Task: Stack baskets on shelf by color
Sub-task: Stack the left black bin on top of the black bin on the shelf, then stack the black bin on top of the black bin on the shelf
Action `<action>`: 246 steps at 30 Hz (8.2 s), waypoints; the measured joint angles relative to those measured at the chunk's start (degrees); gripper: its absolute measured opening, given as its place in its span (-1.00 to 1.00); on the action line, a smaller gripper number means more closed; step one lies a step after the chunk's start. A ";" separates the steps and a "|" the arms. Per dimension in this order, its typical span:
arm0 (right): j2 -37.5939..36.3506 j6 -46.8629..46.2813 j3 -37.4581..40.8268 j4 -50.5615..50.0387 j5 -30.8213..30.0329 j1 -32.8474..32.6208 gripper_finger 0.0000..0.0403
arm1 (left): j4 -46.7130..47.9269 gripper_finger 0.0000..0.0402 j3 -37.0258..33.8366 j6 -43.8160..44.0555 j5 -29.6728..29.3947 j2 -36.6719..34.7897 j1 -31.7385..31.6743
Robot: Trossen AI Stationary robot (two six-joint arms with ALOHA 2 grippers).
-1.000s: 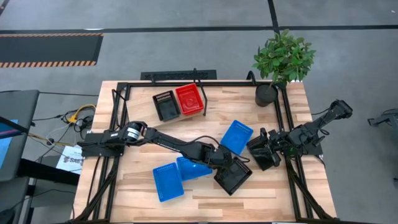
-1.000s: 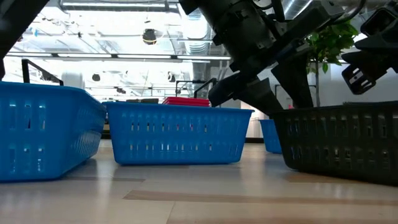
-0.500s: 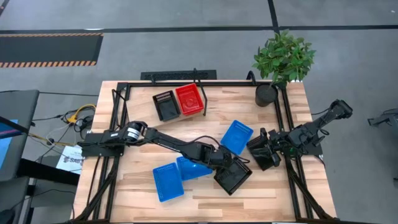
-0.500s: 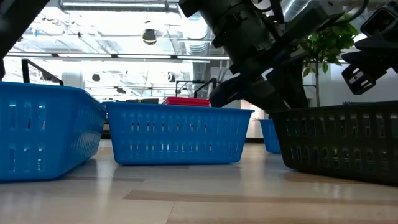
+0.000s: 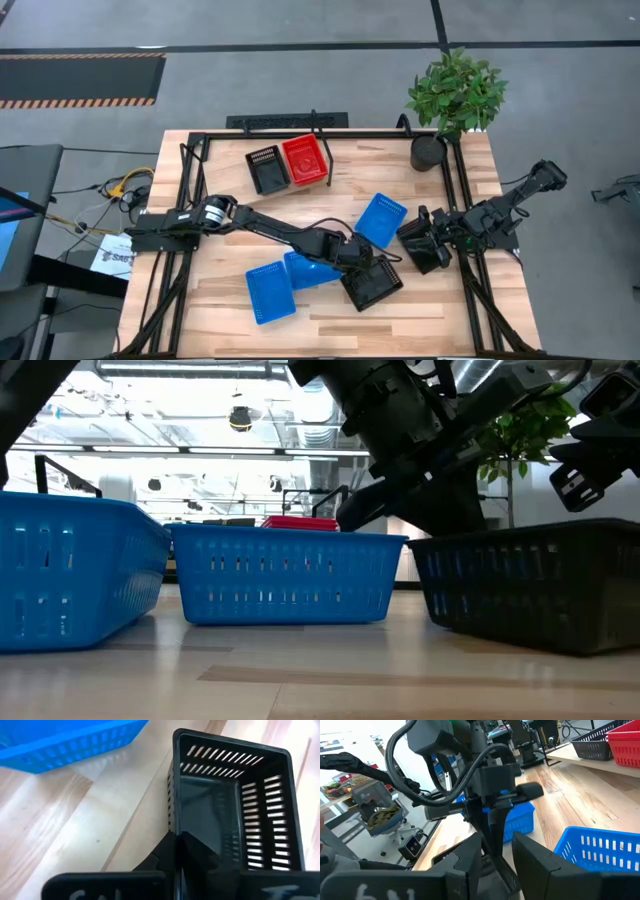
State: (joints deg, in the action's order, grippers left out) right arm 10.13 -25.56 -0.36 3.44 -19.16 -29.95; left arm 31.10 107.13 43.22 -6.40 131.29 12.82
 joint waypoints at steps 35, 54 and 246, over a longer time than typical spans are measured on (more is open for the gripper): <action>0.09 -1.01 0.00 0.02 -0.13 0.00 -0.33 | 53.69 -0.99 -16.71 46.10 -45.42 -49.00 -6.61; 0.09 -1.44 0.00 0.02 -0.25 0.04 -0.33 | 22.30 -0.99 -50.39 60.47 -36.62 -64.69 -20.70; 70.70 -29.73 -68.89 -66.94 2.57 5.10 -0.41 | -19.32 -0.16 -41.13 0.85 -13.07 -36.60 -1.80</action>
State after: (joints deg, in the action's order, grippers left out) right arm 80.83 -55.29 -69.25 -63.50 -16.58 -24.86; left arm 11.78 66.00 44.07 -19.47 94.69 11.03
